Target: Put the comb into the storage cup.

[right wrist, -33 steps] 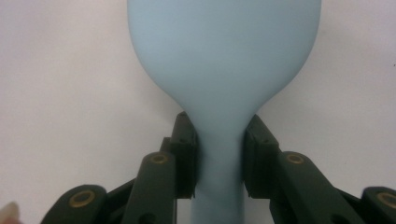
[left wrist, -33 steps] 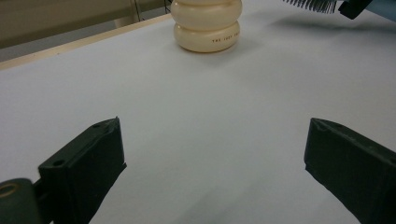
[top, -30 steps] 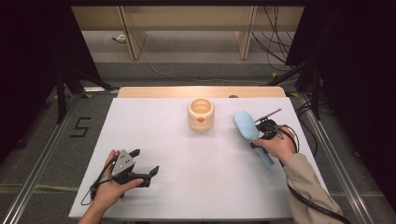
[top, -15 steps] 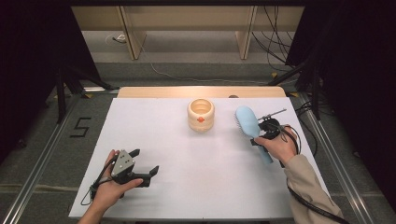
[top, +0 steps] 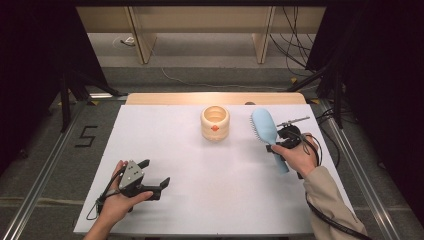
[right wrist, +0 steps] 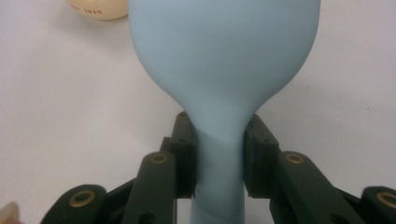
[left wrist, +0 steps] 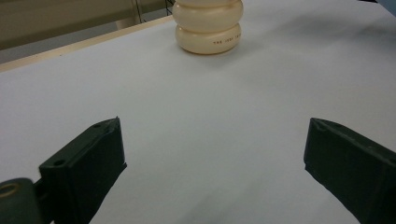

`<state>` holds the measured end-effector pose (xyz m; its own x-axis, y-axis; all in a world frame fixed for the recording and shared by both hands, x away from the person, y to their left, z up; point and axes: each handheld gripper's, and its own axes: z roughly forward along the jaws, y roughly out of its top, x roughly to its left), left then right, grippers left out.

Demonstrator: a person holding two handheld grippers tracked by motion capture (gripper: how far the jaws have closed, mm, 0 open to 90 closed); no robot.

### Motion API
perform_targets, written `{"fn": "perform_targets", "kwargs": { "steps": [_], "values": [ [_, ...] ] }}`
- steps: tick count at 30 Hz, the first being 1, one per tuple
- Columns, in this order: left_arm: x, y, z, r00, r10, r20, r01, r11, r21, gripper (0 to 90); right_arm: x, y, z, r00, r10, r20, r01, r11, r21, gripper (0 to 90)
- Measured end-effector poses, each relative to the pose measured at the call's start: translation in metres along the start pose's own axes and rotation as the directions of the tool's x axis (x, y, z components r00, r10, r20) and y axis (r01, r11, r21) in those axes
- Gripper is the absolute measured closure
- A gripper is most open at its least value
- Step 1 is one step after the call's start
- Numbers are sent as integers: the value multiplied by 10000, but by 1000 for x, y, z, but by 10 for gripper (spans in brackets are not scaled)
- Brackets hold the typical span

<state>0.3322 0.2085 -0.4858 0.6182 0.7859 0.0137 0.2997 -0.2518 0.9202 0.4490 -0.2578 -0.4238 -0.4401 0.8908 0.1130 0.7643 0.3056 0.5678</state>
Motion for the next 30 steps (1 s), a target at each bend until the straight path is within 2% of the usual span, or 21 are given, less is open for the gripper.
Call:
{"fn": "perform_targets", "kwargs": {
  "steps": [30],
  "values": [
    [0, 0, 0, 10000, -25, -22, 25, 10000, -16, 50, 18, 0, -2, 9989, -144, -454, 103, 9960, -889, 701]
  ]
}}
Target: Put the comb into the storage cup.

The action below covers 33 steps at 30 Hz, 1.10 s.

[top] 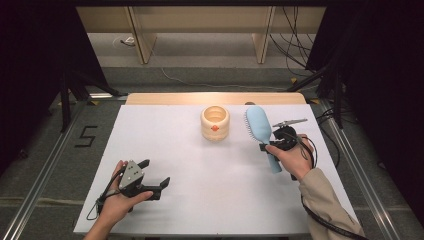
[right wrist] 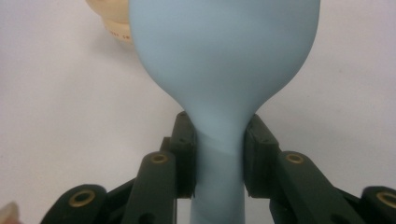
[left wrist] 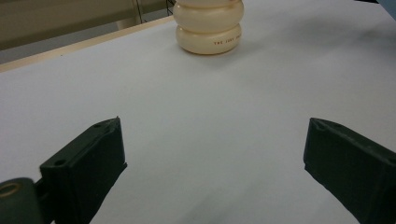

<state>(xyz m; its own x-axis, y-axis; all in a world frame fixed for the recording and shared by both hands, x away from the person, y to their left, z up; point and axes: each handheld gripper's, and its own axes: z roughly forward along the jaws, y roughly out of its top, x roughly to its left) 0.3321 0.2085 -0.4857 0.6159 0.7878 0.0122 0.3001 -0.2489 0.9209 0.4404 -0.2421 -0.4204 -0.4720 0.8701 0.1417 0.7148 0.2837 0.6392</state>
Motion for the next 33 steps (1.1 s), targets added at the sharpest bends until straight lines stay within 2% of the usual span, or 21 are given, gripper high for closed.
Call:
{"fn": "perform_targets", "kwargs": {
  "steps": [13, 22, 29, 33],
  "values": [
    [0, 0, 0, 10000, 14, -2, -14, 10000, 0, 52, 10, 0, 1, 9998, -104, -194, 99, 9996, -274, 702],
    [0, 0, 0, 10000, -25, -22, 24, 10000, -27, 53, 18, 0, 2, 9988, -282, -412, 255, 9975, -655, 701],
    [0, 0, 0, 10000, -34, -18, 34, 10000, -23, 54, 25, 1, 1, 9967, -480, -654, 401, 9924, -1164, 701],
    [0, 0, 0, 10000, -66, -24, 66, 10000, -14, 54, 28, 0, 2, 9964, -521, -671, 440, 9921, -1173, 701]
  ]
}}
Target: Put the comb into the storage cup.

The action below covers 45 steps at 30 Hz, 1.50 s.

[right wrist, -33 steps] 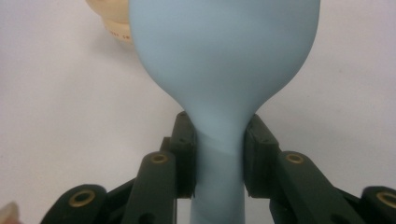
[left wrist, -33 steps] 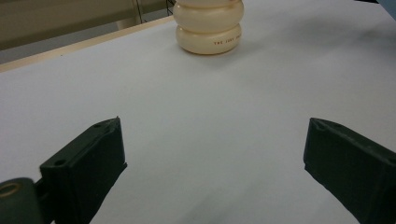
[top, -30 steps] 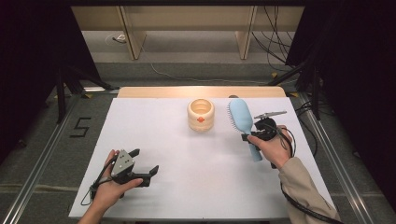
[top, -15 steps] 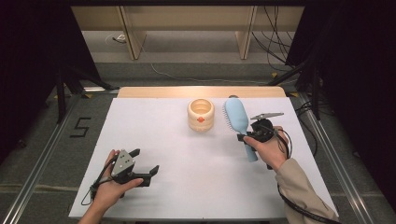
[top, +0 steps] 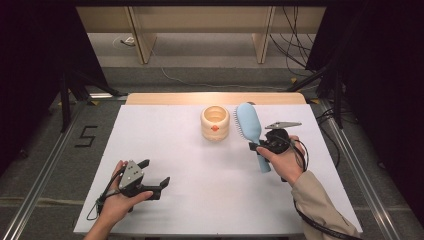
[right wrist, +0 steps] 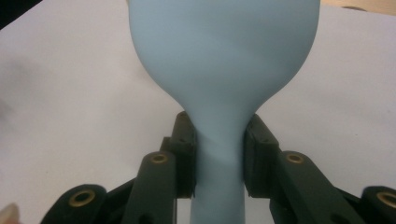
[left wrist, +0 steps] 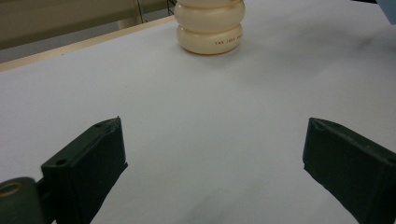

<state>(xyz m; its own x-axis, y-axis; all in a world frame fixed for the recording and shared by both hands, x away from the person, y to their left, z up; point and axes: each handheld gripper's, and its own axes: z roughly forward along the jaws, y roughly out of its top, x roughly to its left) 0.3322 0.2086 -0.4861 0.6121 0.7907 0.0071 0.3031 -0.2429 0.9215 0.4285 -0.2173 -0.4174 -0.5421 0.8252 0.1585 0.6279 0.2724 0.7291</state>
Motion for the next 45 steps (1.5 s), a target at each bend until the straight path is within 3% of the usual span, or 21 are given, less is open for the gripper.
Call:
{"fn": "perform_targets", "kwargs": {
  "steps": [20, 45],
  "values": [
    [0, 0, 0, 10000, 1, 12, -1, 10000, -7, 59, 22, -1, 8, 9984, -285, -482, 274, 9994, -232, 702],
    [0, 0, 0, 10000, -19, -36, 19, 10000, -62, 67, 36, -2, 10, 9940, -543, -954, 482, 9967, -656, 701]
  ]
}}
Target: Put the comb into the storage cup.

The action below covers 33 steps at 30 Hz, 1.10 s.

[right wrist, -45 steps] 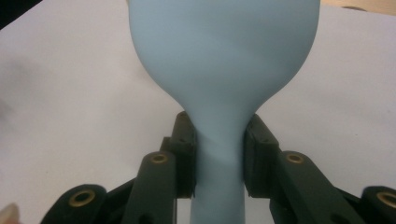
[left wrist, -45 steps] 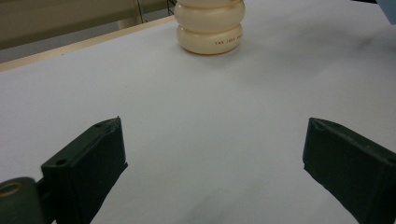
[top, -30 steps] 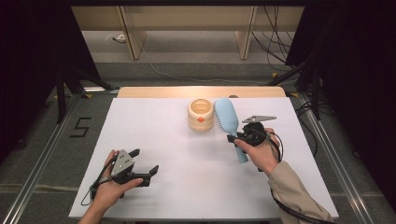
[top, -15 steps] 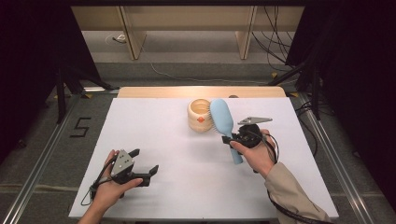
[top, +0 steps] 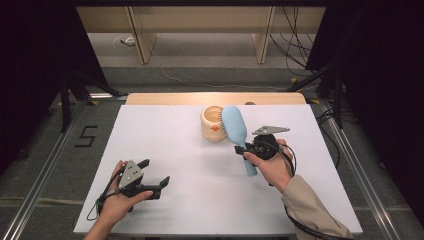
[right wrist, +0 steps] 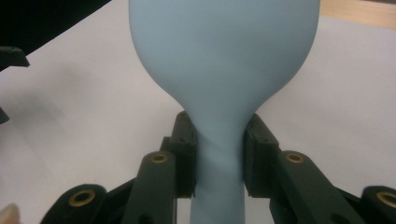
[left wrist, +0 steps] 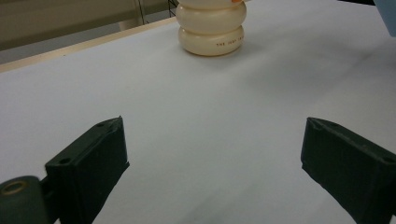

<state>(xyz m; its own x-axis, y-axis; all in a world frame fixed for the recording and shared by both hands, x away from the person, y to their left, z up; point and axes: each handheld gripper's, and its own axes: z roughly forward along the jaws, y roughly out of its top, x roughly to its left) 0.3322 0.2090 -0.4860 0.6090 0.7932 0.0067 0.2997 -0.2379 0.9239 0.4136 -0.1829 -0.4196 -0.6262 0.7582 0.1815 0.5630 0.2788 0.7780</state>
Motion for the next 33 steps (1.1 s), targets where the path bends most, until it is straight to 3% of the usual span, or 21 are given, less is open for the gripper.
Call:
{"fn": "perform_targets", "kwargs": {
  "steps": [23, 33],
  "values": [
    [1, 1, -2, 9999, -103, -131, 101, 9998, -148, 73, 15, -3, 8, 9993, -269, -270, 269, 9996, -11, 702],
    [1, 3, -2, 9994, -348, -92, 344, 9987, -375, 90, 20, -3, 9, 9981, -460, -401, 455, 9989, -125, 702]
  ]
}}
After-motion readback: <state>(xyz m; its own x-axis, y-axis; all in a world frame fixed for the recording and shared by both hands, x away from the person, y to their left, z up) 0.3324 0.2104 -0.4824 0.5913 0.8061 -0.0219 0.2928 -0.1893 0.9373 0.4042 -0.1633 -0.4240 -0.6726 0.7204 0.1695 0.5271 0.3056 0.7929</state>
